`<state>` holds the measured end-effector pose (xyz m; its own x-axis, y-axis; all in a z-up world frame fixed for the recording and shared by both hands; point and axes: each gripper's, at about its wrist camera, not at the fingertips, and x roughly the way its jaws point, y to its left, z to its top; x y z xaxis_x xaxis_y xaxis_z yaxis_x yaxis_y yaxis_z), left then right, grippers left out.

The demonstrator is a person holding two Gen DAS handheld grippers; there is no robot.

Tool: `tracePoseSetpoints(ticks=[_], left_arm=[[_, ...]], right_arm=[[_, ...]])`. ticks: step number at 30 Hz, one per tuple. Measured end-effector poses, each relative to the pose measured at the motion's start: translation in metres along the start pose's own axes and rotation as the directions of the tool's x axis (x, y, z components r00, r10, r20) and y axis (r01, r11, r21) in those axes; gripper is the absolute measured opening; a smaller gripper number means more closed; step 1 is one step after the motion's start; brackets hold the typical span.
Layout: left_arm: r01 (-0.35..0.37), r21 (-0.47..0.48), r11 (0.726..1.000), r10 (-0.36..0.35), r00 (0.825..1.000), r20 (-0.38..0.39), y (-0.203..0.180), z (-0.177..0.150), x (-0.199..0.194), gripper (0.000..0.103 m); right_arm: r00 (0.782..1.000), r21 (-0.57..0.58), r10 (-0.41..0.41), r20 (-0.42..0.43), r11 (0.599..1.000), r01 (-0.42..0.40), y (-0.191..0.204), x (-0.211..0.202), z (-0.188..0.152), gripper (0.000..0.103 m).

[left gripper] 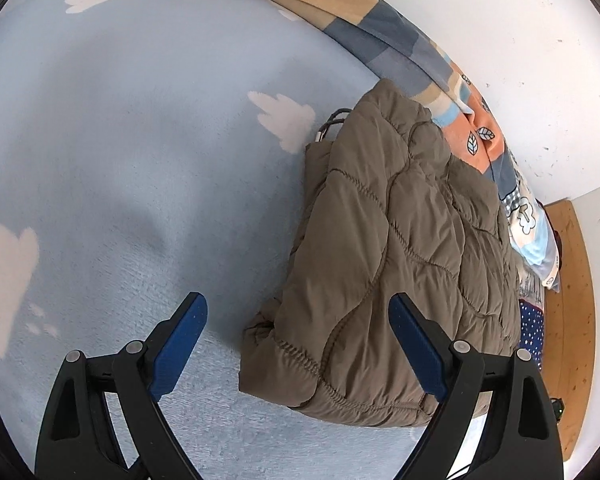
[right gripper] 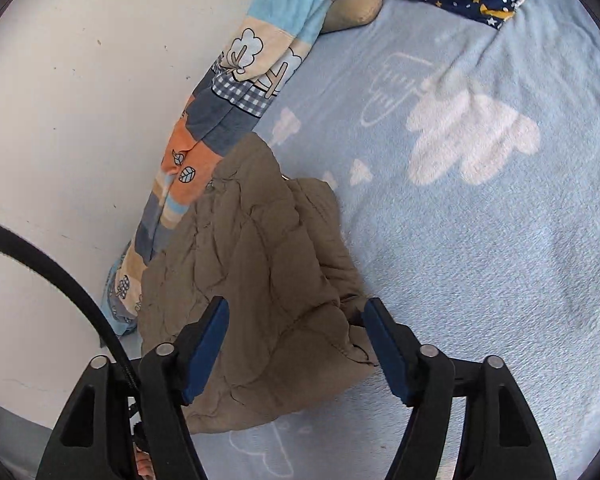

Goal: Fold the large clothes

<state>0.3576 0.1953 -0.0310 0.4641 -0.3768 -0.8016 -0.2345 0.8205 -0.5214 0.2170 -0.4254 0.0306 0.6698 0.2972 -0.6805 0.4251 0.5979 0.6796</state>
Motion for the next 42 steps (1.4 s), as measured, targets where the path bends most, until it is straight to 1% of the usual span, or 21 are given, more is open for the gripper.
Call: tracePoseSetpoints(ticks=[2, 5, 7, 9, 12, 15, 19, 22, 24, 27, 29, 34, 40, 42], left_arm=[[-0.001, 0.003, 1.0, 0.001, 1.0, -0.002, -0.002, 0.0, 0.001, 0.091], [-0.014, 0.017, 1.0, 0.014, 1.0, -0.003, -0.003, 0.001, 0.005, 0.091], [-0.027, 0.021, 0.999, 0.027, 1.0, -0.002, -0.002, 0.001, 0.007, 0.091], [-0.021, 0.019, 1.0, 0.021, 1.0, -0.002, -0.001, 0.001, 0.007, 0.091], [-0.013, 0.016, 1.0, 0.013, 1.0, 0.009, -0.001, 0.002, 0.007, 0.091], [0.018, -0.026, 1.0, -0.018, 1.0, 0.001, 0.004, 0.005, 0.01, 0.091], [0.074, -0.09, 0.993, -0.078, 0.996, -0.036, 0.011, 0.004, 0.019, 0.091], [0.117, -0.144, 0.983, -0.126, 0.991, -0.053, 0.017, 0.003, 0.024, 0.091], [0.127, -0.158, 0.979, -0.137, 0.989, -0.06, 0.018, 0.002, 0.026, 0.091], [0.129, -0.158, 0.979, -0.139, 0.989, -0.053, 0.016, 0.002, 0.025, 0.091], [0.142, -0.16, 0.977, -0.151, 0.987, -0.048, 0.016, 0.003, 0.025, 0.091], [0.183, -0.183, 0.966, -0.195, 0.98, -0.048, 0.018, 0.003, 0.026, 0.091], [0.168, -0.156, 0.973, -0.178, 0.982, -0.054, 0.016, 0.002, 0.028, 0.091], [0.17, -0.142, 0.975, -0.179, 0.983, -0.051, 0.015, 0.003, 0.027, 0.091]], right_arm=[[1.0, 0.025, -0.001, -0.007, 1.0, 0.001, -0.002, 0.004, -0.003, 0.077], [0.999, 0.069, 0.005, -0.04, 0.998, -0.002, -0.01, 0.014, -0.005, 0.078], [0.999, 0.081, -0.01, -0.049, 0.997, 0.014, -0.014, 0.016, -0.005, 0.078], [0.999, 0.1, -0.024, -0.046, 0.995, 0.028, -0.019, 0.018, -0.005, 0.078], [0.998, 0.143, -0.005, -0.056, 0.99, 0.013, -0.028, 0.022, -0.008, 0.081], [0.998, 0.192, 0.008, -0.061, 0.981, 0.004, -0.035, 0.027, -0.014, 0.089], [0.997, 0.227, 0.046, -0.067, 0.973, -0.03, -0.043, 0.033, -0.018, 0.093], [0.995, 0.259, 0.073, -0.063, 0.964, -0.054, -0.048, 0.038, -0.021, 0.094], [0.993, 0.284, 0.096, -0.069, 0.956, -0.073, -0.05, 0.041, -0.023, 0.094], [0.988, 0.283, 0.119, -0.095, 0.955, -0.088, -0.046, 0.048, -0.025, 0.094], [0.987, 0.27, 0.12, -0.106, 0.959, -0.088, -0.042, 0.05, -0.025, 0.095], [0.987, 0.273, 0.123, -0.103, 0.958, -0.091, -0.042, 0.05, -0.026, 0.095], [0.989, 0.247, 0.102, -0.103, 0.966, -0.074, -0.038, 0.053, -0.022, 0.095], [0.99, 0.222, 0.099, -0.101, 0.972, -0.074, -0.037, 0.054, -0.018, 0.095]])
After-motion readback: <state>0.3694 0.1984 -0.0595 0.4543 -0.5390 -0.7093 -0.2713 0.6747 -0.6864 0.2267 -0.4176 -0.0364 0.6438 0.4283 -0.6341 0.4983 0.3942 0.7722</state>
